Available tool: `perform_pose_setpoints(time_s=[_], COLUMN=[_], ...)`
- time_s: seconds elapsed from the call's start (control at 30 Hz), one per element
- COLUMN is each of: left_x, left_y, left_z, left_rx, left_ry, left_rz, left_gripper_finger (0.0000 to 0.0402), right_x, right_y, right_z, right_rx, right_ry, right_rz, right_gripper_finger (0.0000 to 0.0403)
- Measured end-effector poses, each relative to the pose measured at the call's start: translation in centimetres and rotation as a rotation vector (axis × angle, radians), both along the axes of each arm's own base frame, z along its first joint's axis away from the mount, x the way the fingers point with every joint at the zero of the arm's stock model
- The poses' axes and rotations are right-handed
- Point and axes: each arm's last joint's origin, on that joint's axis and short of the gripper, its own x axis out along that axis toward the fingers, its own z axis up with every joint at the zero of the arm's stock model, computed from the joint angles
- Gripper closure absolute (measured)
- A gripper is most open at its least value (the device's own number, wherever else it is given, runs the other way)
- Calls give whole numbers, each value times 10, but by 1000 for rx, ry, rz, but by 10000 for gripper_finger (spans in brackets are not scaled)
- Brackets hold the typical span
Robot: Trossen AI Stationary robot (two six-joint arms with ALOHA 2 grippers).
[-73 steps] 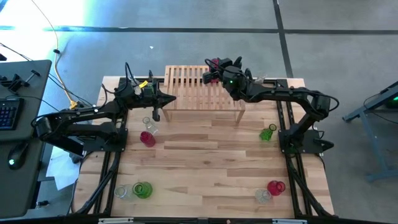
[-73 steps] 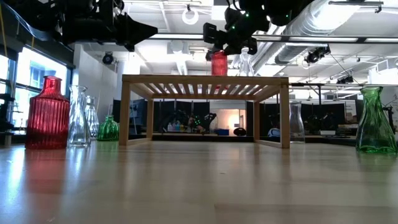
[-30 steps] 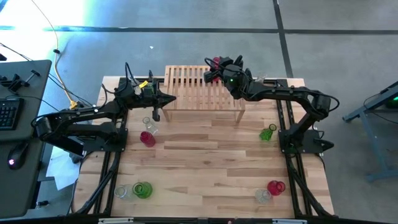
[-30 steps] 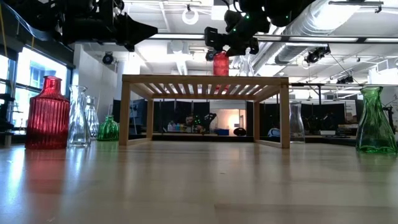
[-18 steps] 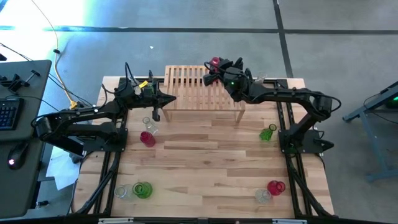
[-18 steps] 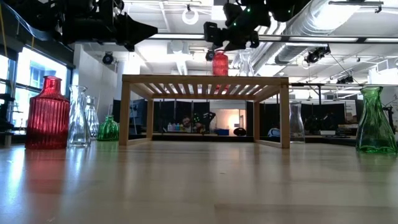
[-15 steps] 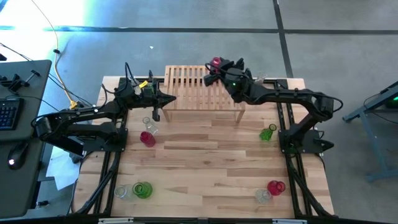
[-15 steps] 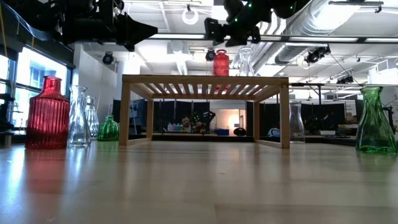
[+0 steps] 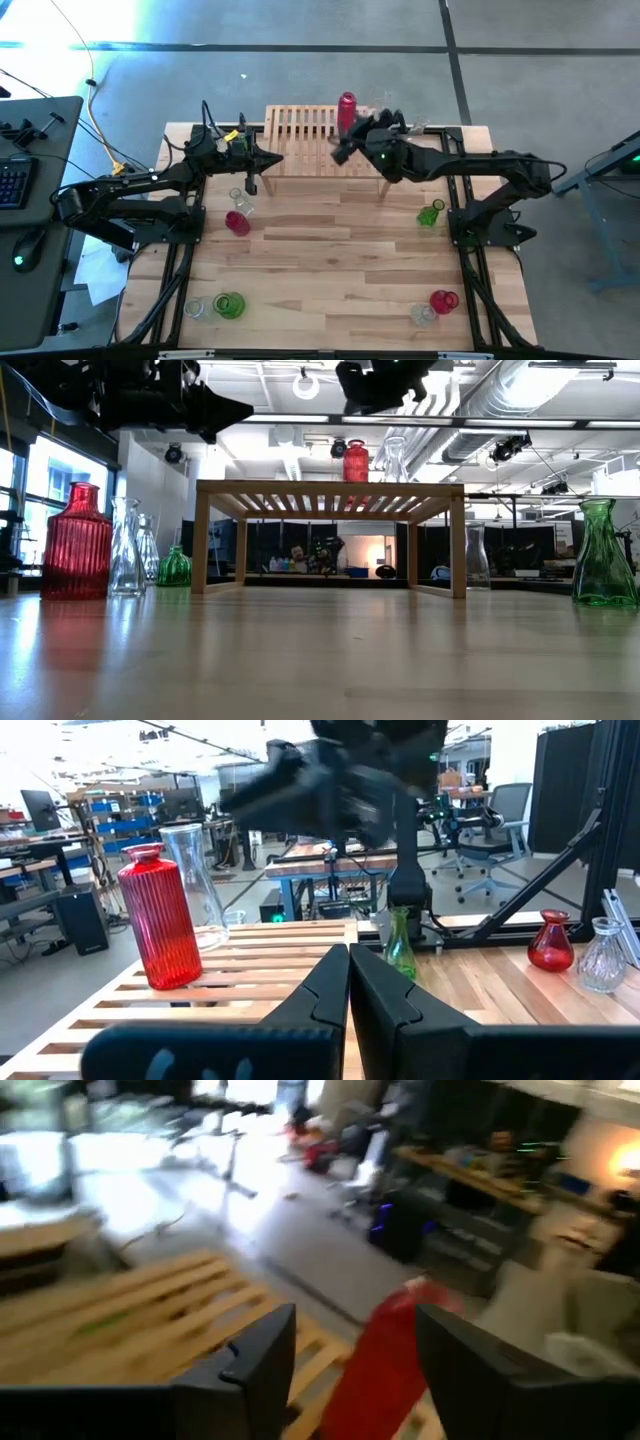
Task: Sort vases onto shelf
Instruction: Put the green vase on the shelf
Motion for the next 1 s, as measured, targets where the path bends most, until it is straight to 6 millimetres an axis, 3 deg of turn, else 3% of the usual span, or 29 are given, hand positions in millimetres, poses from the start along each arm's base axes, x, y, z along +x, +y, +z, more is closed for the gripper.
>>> perform_pose_setpoints(time_s=[0.13, 0.3, 0.47, 0.7, 1.0], left_x=[0, 0, -2, 1, 1], left_y=[0, -5, -19, -58, -100], left_z=[-2, -2, -2, -6, -8], left_rx=[-9, -20, -75, -117, -131], left_ry=[17, 31, 67, 156, 221], left_rz=[-1, -138, -352, -462, -442], left_gripper_finger=[397, 397, 399, 401, 401], right_x=[-2, -3, -8, -18, -17], right_y=[15, 21, 27, 41, 87], right_z=[-13, -48, -82, -112, -118], right_rx=[114, 204, 189, 208, 266], right_ry=[85, 118, 90, -3, -37], right_rz=[187, 397, 560, 783, 978], right_gripper_finger=[293, 390, 382, 400, 394])
